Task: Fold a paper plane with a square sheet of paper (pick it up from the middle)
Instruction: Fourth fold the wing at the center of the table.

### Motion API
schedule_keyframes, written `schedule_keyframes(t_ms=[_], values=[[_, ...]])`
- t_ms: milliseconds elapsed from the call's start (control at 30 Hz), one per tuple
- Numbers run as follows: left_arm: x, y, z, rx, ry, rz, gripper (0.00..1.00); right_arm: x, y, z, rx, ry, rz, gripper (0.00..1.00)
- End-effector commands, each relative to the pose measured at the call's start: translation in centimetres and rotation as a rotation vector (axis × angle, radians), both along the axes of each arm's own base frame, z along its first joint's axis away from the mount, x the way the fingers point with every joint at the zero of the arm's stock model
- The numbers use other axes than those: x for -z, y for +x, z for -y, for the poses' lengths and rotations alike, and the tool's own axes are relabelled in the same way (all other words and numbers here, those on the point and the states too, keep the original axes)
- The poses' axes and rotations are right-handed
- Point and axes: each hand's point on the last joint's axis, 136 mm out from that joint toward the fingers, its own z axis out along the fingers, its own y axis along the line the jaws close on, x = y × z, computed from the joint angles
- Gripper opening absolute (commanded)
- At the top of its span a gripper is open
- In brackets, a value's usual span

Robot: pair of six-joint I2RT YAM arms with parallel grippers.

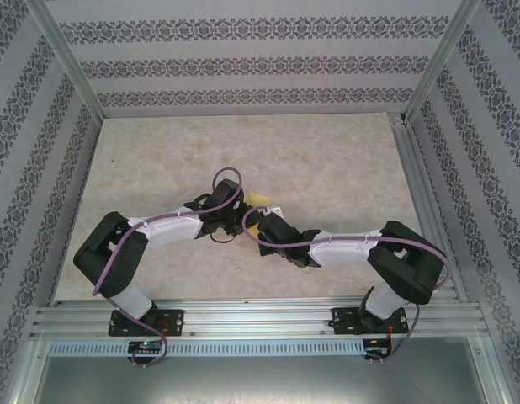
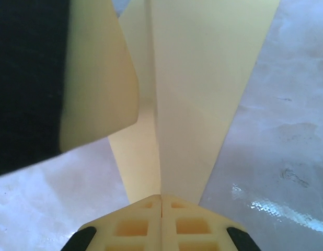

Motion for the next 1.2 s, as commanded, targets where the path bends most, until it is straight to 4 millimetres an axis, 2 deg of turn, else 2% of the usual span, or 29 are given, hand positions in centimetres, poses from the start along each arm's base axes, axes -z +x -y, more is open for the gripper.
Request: schedule_keyframes(t_ms=[0,100,167,400,533,667,867,1067,1167], values=[[-1.1,0.8,-0.2,-0.011,0.006,0.030,0.38,-1.6,-0.1,-0.9,-0.042,0.017,0.027,0.03],[-2.0,0.9,-0.8,-0.020,0.022,0.057,0.54,-1.9,-0.6,-1.7,-0.088,0.077,-0.002,0.02],[-2.6,0.8,-1.3,-0.028,0.031,0.079,0.61,-1.7,-1.0,-2.2,-0.119,0.113,-0.048,0.02],[-3.3,0.6,-3.9,-0.095,0.039,0.105,0.74,0.2,-2.0,-3.4,-0.207,0.130,-0.157,0.03],[-3.2,0.6,-5.0,-0.117,0.045,0.095,0.76,0.2,-2.1,-4.5,-0.227,0.243,-0.202,0.04],[-2.9,0.4,-5.2,-0.118,0.052,0.092,0.69,-0.3,-1.5,-4.8,-0.214,0.357,-0.237,0.04],[-2.5,0.3,-5.3,-0.109,0.060,0.092,0.41,-0.1,-0.9,-4.3,-0.173,0.484,-0.303,0.04],[-1.4,0.3,-4.3,-0.070,0.038,0.072,0.28,0.9,-0.2,-4.0,-0.117,0.550,-0.362,0.04],[-0.8,0.4,-3.7,-0.044,0.031,0.057,0.25,1.2,0.2,-3.7,-0.090,0.572,-0.381,0.04]])
